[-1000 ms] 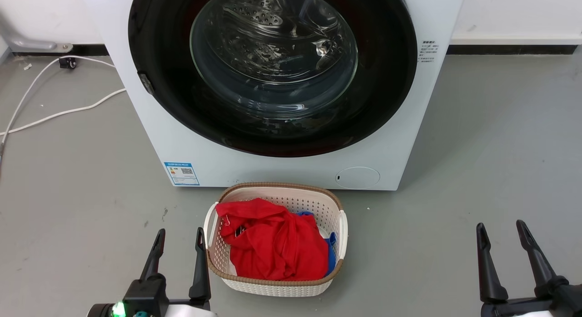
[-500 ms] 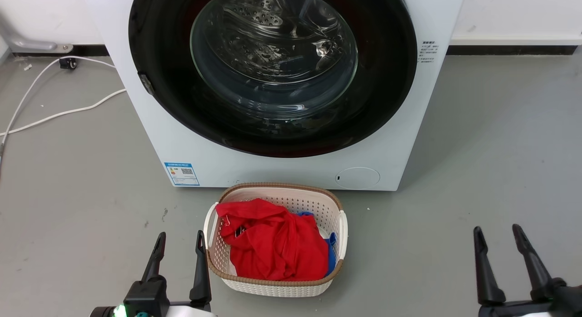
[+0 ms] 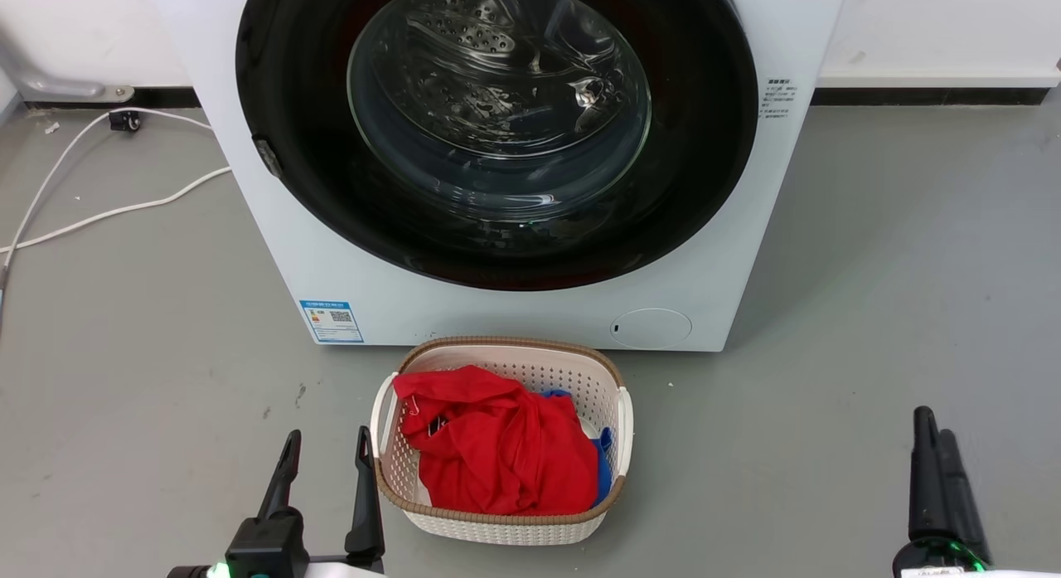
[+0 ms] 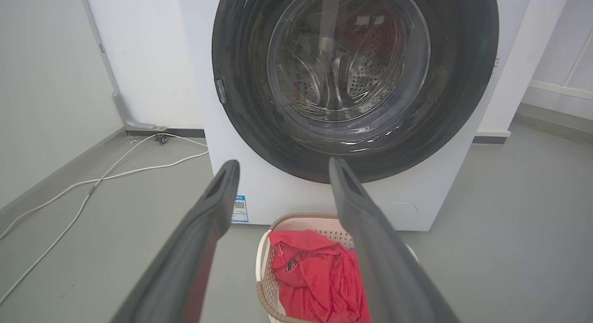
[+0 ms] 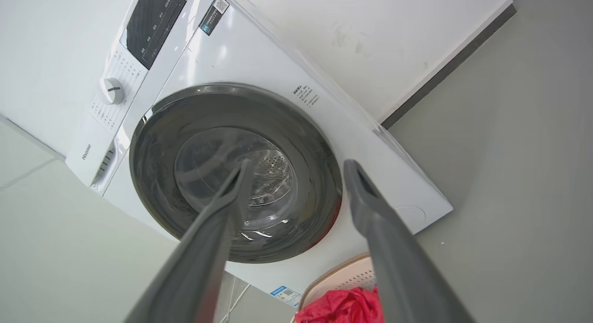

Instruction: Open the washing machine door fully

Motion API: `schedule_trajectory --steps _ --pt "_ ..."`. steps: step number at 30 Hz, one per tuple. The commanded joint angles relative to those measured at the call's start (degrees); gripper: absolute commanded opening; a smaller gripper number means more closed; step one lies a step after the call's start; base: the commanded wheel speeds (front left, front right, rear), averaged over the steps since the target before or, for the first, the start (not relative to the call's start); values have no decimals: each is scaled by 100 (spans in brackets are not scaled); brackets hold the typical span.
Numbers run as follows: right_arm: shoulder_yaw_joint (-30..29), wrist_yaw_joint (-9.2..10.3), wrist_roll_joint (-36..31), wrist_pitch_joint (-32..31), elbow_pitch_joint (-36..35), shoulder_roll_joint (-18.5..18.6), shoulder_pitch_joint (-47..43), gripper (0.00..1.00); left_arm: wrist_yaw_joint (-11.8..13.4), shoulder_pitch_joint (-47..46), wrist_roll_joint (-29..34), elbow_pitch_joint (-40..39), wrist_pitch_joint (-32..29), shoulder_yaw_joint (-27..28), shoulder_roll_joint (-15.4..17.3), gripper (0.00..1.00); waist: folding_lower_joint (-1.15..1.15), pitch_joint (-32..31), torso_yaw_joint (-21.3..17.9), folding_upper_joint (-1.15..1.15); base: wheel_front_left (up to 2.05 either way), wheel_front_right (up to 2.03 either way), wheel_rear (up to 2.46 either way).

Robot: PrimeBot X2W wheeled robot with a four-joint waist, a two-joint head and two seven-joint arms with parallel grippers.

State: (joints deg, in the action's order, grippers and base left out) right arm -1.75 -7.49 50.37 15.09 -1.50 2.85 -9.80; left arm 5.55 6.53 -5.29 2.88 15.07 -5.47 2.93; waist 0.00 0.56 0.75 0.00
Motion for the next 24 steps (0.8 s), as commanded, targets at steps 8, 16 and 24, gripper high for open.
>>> schedule_trajectory --steps 8,16,24 --pt "281 -1 2069 11 -132 6 42 0 -17 21 -11 25 16 16 -4 100 0 4 2 0 0 0 0" --pt "290 0 3697 -217 -378 211 5 0 -4 5 6 24 16 37 -4 100 0 32 10 0 0 0 0" --pt "-115 -1 4905 -1271 -552 187 -27 0 7 -42 21 24 16 25 -4 100 0 93 33 0 0 0 0"
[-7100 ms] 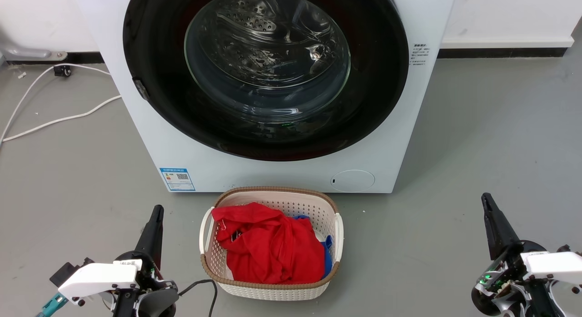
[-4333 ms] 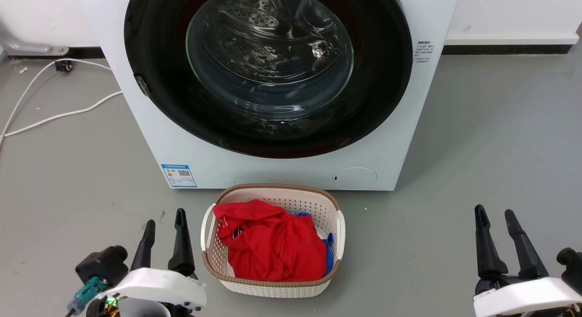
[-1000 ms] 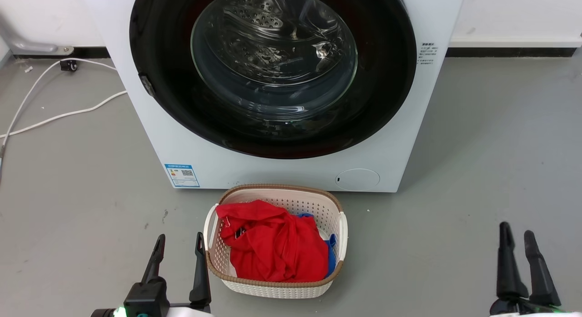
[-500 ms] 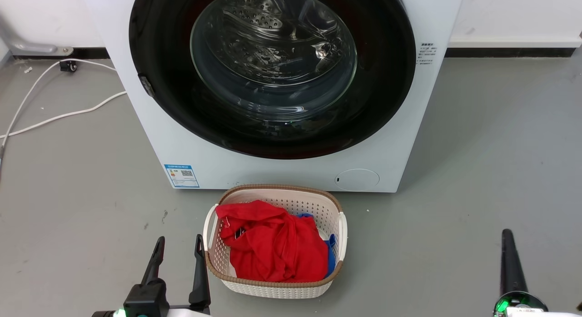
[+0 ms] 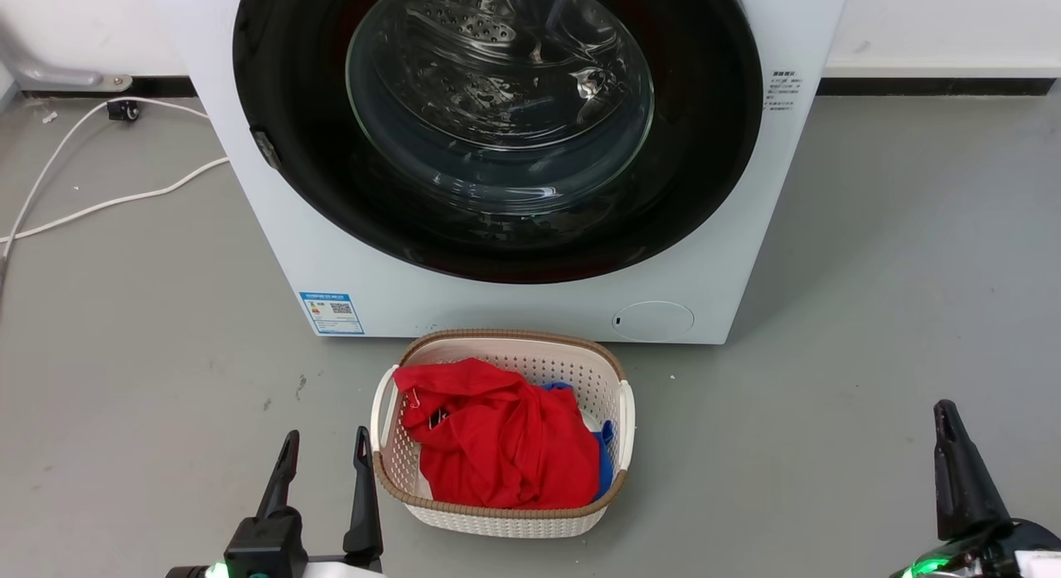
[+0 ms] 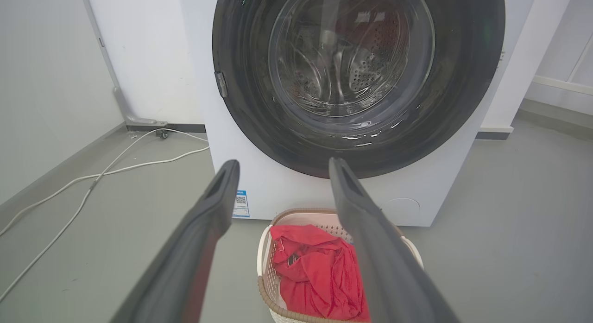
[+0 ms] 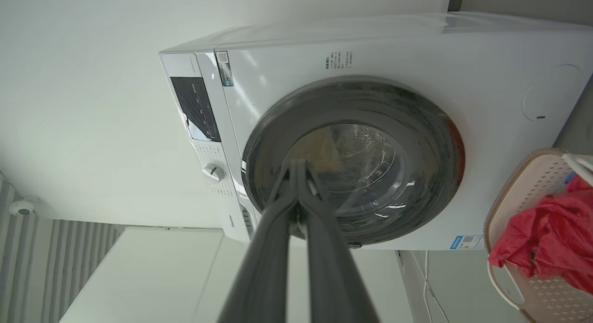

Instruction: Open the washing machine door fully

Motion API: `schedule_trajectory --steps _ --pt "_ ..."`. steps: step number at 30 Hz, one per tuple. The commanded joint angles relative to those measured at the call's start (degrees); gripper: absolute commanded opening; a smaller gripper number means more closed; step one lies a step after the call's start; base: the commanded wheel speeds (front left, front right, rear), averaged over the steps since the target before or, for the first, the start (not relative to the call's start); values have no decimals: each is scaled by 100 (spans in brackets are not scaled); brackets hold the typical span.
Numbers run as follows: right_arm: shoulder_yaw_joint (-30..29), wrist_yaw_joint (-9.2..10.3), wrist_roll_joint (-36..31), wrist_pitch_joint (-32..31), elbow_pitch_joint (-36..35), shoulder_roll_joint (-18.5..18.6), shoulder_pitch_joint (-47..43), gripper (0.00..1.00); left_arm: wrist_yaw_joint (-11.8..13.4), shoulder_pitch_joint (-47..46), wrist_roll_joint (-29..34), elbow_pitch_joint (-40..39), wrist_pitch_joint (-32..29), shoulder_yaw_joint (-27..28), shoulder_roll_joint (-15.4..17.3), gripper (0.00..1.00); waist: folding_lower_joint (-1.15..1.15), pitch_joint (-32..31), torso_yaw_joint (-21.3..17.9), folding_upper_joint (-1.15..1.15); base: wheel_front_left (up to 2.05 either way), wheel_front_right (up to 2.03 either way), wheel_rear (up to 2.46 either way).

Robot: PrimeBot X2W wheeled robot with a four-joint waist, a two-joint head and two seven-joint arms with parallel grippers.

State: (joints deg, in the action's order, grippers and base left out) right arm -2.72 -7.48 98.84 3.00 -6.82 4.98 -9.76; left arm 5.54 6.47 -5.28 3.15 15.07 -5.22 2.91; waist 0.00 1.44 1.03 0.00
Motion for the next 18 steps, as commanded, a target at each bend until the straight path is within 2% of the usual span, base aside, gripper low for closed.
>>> schedule_trajectory --steps 1,8,18 --pt "-91 -2 122 -186 -14 -44 -36 0 12 -44 24 -2 16 1 -2 100 0 11 11 0 0 0 0" --pt "-392 -2 194 -875 150 -143 -24 0 35 -63 56 -9 16 4 -2 100 0 44 43 0 0 0 0" --pt "-556 -2 14 -1037 337 -210 138 0 79 -121 112 -79 16 16 -2 100 0 145 106 0 0 0 0"
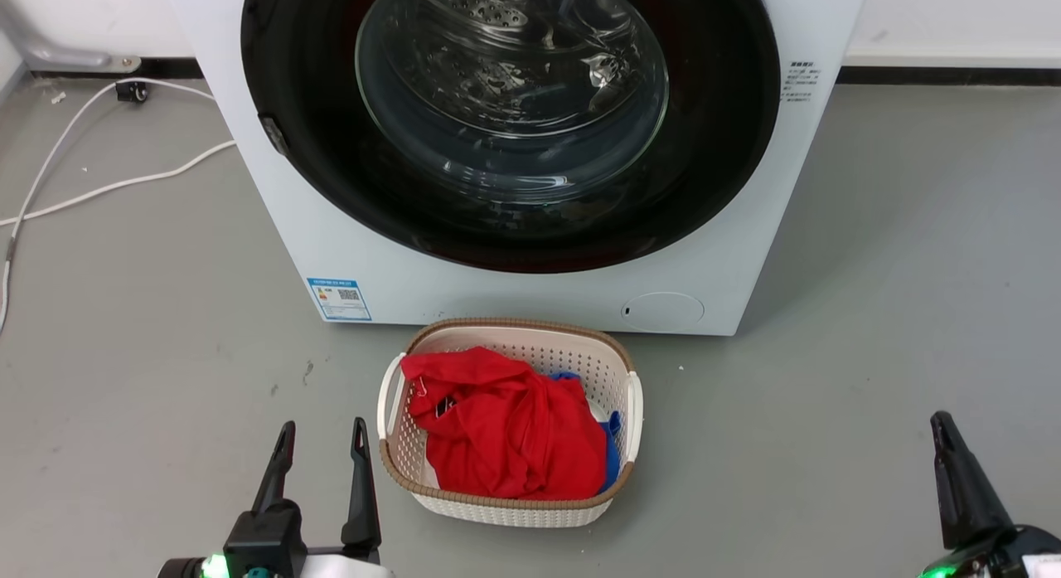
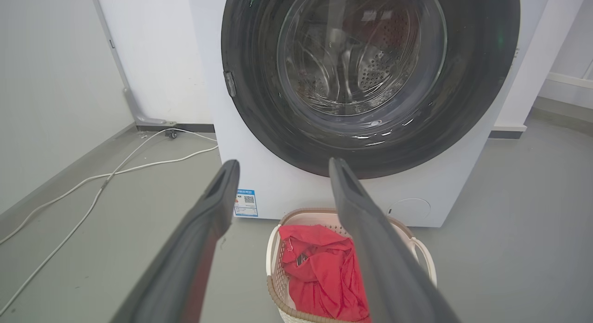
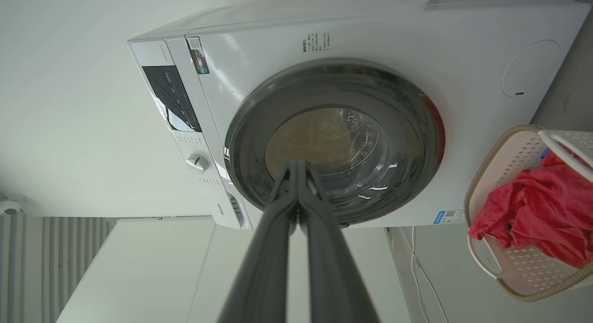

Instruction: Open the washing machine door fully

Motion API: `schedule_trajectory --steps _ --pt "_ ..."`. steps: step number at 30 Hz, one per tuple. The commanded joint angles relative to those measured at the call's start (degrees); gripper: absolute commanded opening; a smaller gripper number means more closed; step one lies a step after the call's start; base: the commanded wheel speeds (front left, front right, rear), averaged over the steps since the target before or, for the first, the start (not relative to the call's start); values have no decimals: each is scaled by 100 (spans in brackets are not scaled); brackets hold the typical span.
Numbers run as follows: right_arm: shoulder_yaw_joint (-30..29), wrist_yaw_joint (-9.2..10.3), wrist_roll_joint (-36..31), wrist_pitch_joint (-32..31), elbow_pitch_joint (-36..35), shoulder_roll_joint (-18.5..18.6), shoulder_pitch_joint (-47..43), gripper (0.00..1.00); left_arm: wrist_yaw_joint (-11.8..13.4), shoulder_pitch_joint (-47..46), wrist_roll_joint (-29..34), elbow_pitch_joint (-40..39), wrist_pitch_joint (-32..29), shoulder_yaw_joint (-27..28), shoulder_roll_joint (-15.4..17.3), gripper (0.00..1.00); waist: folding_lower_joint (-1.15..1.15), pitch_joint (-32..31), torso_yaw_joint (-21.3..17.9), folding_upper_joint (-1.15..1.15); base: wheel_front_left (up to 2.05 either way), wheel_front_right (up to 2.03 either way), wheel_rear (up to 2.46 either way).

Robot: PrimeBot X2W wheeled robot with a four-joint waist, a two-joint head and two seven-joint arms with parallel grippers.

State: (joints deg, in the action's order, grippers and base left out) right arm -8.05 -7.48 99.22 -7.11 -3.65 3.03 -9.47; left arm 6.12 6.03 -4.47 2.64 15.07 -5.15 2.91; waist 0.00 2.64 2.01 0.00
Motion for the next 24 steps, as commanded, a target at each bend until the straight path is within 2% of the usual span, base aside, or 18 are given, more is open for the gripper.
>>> schedule_trajectory --steps 1,7,13,19,20,24 --pt "-56 -2 -32 -21 51 -14 170 0 31 -93 30 -36 16 2 -2 100 0 56 18 0 0 0 0" --pt "-621 -2 -285 -145 247 159 1078 0 120 -330 132 -126 16 -22 -2 100 0 467 122 0 0 0 0" --pt "-997 -2 -469 -283 426 605 2175 0 158 -594 181 -205 16 -17 -2 100 0 936 236 0 0 0 0" --pt "-1167 -2 -659 -419 710 1186 3376 0 186 -929 173 -288 16 -110 -2 100 0 1461 430 0 0 0 0" --pt "-1167 -2 -743 -513 855 1509 3968 0 210 -1098 136 -333 16 -160 -2 100 0 1739 541 0 0 0 0" --pt "-1078 -2 -829 -632 1004 1800 4560 0 247 -1254 126 -385 16 -188 -2 100 0 2008 631 0 0 0 0"
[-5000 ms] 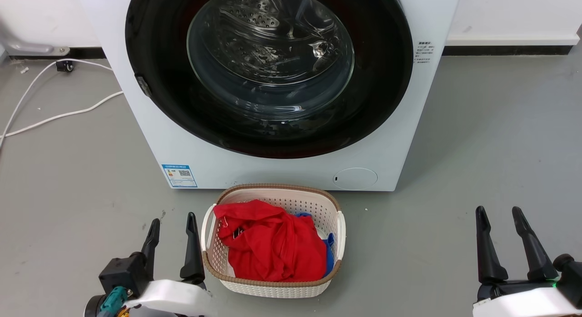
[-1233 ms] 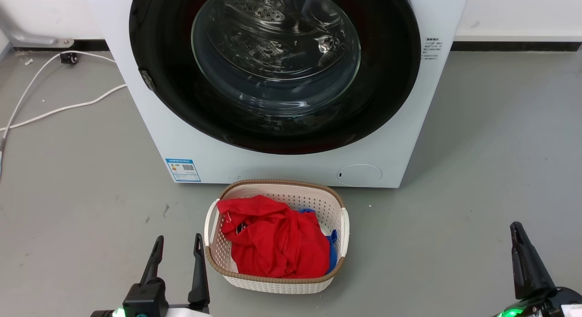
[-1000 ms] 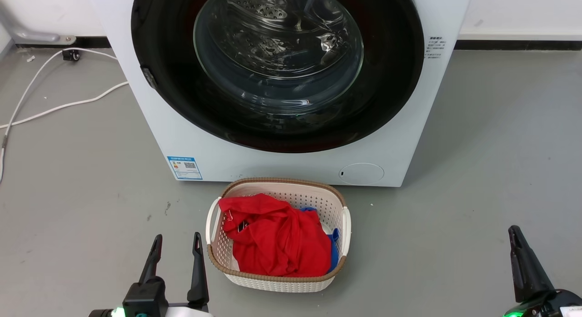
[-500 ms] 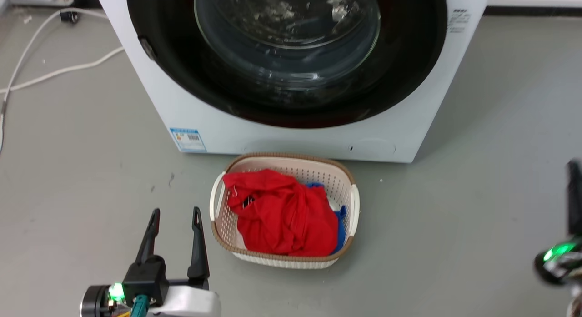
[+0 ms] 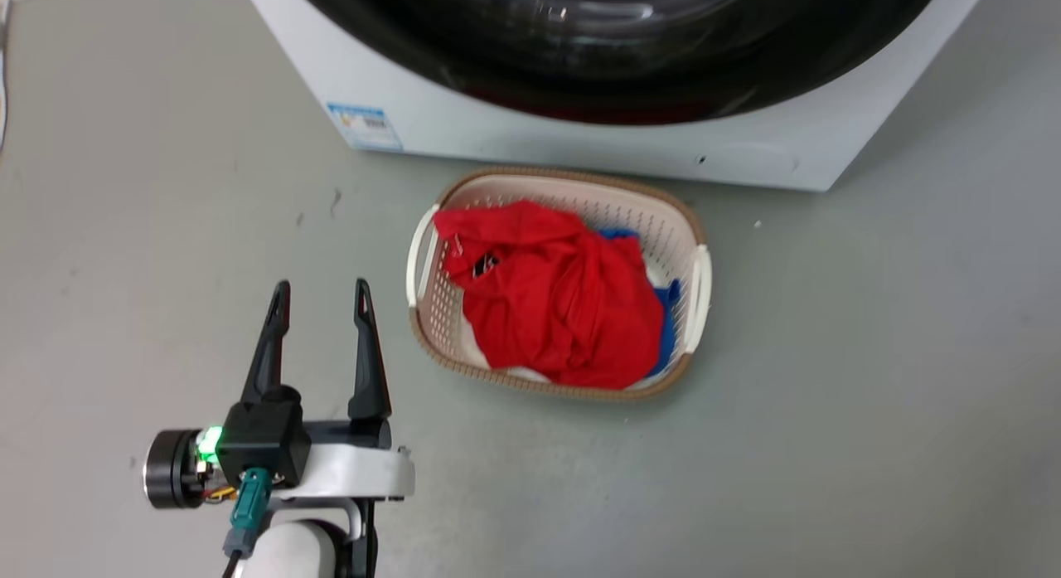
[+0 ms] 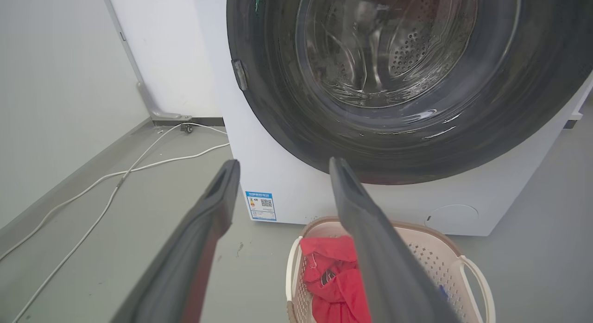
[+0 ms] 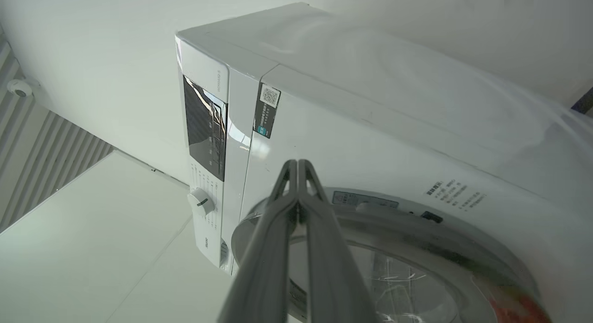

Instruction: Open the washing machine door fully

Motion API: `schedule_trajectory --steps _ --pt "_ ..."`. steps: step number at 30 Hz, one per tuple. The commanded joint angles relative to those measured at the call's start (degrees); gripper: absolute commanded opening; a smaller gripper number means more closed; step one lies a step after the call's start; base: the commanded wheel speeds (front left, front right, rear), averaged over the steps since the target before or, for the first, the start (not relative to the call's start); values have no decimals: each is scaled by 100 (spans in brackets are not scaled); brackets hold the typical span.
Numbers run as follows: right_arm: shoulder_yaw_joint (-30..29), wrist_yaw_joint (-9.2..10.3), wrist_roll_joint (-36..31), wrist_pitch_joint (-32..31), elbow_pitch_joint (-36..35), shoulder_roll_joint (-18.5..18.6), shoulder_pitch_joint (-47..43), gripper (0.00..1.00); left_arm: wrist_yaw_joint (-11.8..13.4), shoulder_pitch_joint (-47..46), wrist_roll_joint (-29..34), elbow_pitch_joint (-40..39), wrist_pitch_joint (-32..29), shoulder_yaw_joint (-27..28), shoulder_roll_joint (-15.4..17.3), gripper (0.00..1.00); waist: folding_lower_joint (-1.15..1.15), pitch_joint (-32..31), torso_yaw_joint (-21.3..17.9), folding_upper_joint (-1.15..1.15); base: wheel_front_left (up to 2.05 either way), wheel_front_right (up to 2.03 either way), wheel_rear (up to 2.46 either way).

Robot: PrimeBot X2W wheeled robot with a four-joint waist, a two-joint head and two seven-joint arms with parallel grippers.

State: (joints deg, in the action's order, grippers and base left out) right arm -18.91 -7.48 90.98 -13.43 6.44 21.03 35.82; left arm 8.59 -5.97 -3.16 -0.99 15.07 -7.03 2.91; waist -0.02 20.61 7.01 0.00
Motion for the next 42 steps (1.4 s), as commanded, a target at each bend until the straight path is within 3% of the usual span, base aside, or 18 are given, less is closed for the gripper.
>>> schedule_trajectory --steps 1,12,23,31,42 --pt "59 -2 -53 -50 52 101 214 0 10 -94 -9 -37 16 -12 -2 100 2 288 155 0 0 0 0" --pt "972 -2 -632 -729 938 871 2073 0 148 -459 -79 -175 16 -164 -2 100 2 954 347 0 0 0 0" --pt "1847 -2 -1051 -1581 1585 1059 3137 0 209 -637 -144 -216 16 -290 -2 100 2 1344 468 0 0 0 0" --pt "2243 -2 -1179 -1969 1614 954 3184 0 240 -718 -127 -235 16 -305 -2 100 2 1401 470 0 0 0 0" --pt "2455 -2 -932 -2178 978 909 2088 0 205 -542 -60 -186 16 -202 -2 100 2 1105 328 0 0 0 0"
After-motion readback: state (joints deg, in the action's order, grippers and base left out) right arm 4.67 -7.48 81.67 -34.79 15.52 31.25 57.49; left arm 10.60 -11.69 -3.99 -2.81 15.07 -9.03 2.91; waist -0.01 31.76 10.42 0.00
